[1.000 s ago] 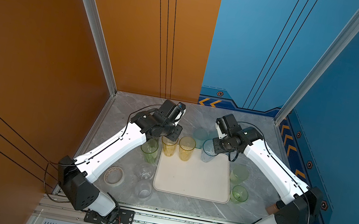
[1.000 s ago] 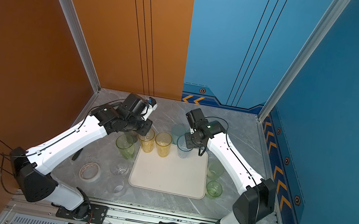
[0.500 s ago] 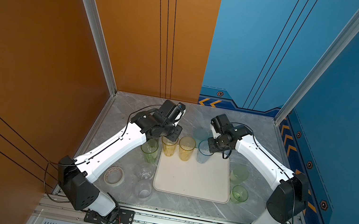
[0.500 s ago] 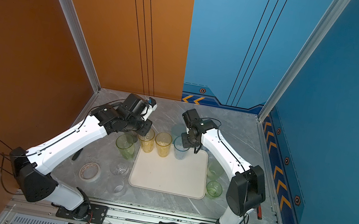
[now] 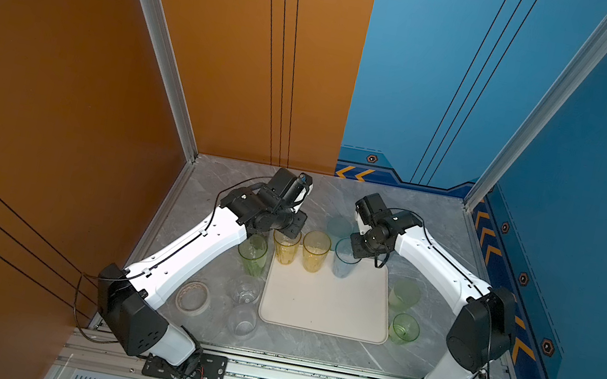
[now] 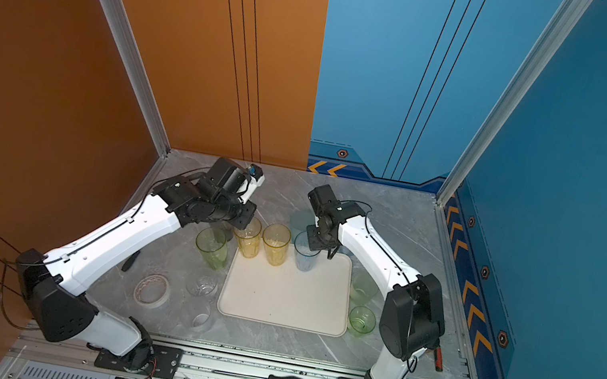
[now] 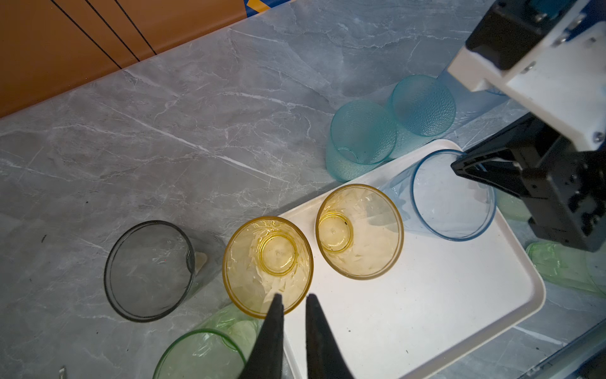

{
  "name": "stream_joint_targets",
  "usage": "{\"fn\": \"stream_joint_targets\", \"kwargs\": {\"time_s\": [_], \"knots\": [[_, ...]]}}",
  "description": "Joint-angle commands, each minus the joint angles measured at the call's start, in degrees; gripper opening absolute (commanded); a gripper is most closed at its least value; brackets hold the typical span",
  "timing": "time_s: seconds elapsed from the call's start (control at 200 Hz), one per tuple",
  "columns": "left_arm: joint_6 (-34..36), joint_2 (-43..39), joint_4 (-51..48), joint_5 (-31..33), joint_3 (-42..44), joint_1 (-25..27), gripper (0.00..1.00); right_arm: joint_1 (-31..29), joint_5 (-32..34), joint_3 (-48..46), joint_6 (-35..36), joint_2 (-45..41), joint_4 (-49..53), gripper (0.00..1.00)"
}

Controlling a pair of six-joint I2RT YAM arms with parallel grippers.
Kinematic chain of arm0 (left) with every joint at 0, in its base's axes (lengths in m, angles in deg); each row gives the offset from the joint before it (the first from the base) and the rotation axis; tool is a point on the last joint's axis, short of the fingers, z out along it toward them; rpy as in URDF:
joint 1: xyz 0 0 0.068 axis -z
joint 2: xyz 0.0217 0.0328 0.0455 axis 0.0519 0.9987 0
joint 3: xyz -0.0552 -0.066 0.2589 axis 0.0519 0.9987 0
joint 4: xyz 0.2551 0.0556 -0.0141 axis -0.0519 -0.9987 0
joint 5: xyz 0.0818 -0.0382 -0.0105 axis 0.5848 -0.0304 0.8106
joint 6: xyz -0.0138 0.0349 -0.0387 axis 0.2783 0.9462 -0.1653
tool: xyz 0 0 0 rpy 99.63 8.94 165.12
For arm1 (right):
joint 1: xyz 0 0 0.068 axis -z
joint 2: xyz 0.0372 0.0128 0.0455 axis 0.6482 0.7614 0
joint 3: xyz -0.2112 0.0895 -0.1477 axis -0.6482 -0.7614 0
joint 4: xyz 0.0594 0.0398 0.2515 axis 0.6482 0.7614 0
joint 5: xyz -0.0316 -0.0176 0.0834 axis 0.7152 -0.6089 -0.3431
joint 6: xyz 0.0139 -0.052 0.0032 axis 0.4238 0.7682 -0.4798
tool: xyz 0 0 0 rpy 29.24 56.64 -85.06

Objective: Place the glasses into the tray
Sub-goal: 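Lower the clear blue glass onto the tray beside the yellow glasses, then open the right gripper and move it to the frosted blue glass beyond the tray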

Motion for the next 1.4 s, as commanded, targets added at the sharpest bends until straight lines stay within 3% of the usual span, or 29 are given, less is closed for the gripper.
{"fn": "stream_joint_targets", "kwargs": {"time_s": [0.0,0.235,0.651,1.392], "knots": [[0.7,-0.3,-1.2,0.2,0.1,-0.6,0.16,0.4,-1.2,1.9,-0.6,1.3,-1.2,0.0],[0.7,-0.3,-1.2,0.2,0.2,-0.7,0.16,0.6,-2.1,1.9,-0.5,1.8,-1.4,0.0],[0.6,-0.6,-1.2,0.2,0.4,-0.7,0.16,0.6,-2.0,2.4,-0.6,2.5,-1.6,0.17],[0.8,0.2,-1.0,1.0,0.2,-0.9,0.16,0.7,-2.2,2.8,-0.5,1.3,-1.6,0.25]]}}
